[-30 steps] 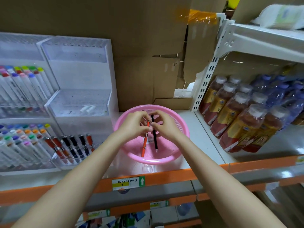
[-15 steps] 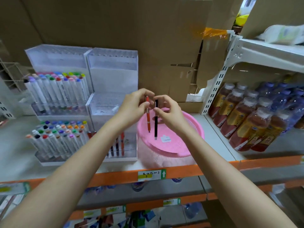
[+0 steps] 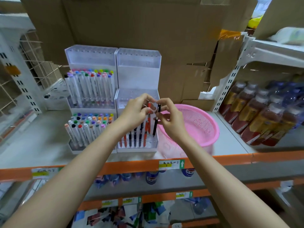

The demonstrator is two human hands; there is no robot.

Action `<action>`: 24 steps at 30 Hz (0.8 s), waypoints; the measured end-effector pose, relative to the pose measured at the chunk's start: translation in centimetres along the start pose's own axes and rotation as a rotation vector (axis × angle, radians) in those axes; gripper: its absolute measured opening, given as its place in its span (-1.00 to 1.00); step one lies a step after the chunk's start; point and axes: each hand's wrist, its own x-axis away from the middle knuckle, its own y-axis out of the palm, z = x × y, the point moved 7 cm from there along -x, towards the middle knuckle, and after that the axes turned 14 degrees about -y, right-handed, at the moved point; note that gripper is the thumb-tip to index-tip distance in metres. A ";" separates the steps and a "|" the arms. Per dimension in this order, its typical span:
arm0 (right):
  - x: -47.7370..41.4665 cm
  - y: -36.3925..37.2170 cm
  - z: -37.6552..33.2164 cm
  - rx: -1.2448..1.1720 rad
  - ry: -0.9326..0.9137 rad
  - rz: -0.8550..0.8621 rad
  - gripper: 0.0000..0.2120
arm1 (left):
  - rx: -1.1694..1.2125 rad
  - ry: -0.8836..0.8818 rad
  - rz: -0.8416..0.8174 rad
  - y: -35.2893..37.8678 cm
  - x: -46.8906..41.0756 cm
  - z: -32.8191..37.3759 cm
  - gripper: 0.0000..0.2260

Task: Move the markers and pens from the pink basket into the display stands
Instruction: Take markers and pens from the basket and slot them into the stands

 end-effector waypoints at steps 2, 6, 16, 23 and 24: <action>0.5 0.3 0.2 0.001 0.015 -0.007 -0.73 | 0.031 -0.038 -0.028 0.1 0.2 -0.6 -0.78; 0.8 0.2 0.7 0.011 0.033 0.004 -0.72 | 0.068 -0.070 -0.051 0.2 0.4 -1.3 -0.82; 1.0 -0.4 1.4 0.032 0.042 0.028 -0.73 | 0.068 -0.067 -0.103 0.8 0.3 -1.4 -0.86; 1.0 -0.3 1.5 0.043 0.029 0.031 -0.72 | -0.033 -0.058 -0.145 1.6 0.4 -2.3 -0.86; 1.0 -0.3 1.5 0.047 0.027 0.030 -0.72 | -0.056 -0.049 -0.144 1.7 0.3 -2.4 -0.86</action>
